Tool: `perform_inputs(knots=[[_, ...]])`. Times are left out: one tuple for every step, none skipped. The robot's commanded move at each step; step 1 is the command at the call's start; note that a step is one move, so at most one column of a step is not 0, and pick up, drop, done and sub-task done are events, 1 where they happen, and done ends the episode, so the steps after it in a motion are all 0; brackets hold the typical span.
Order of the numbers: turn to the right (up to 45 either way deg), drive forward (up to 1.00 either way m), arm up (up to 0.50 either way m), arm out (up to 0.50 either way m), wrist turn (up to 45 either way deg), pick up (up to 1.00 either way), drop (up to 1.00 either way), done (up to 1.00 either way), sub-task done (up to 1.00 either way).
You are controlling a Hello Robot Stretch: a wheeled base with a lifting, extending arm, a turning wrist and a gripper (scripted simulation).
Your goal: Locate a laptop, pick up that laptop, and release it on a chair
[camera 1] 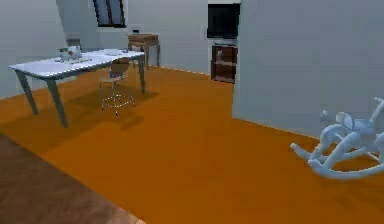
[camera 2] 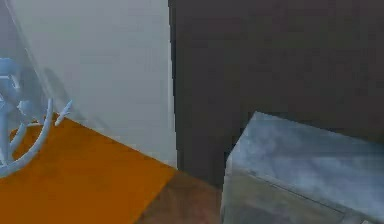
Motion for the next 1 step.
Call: perform_inputs(knots=[[-45.0, 0.00, 0.00, 0.00, 0.0, 0.00, 0.00, 0.00, 0.00]])
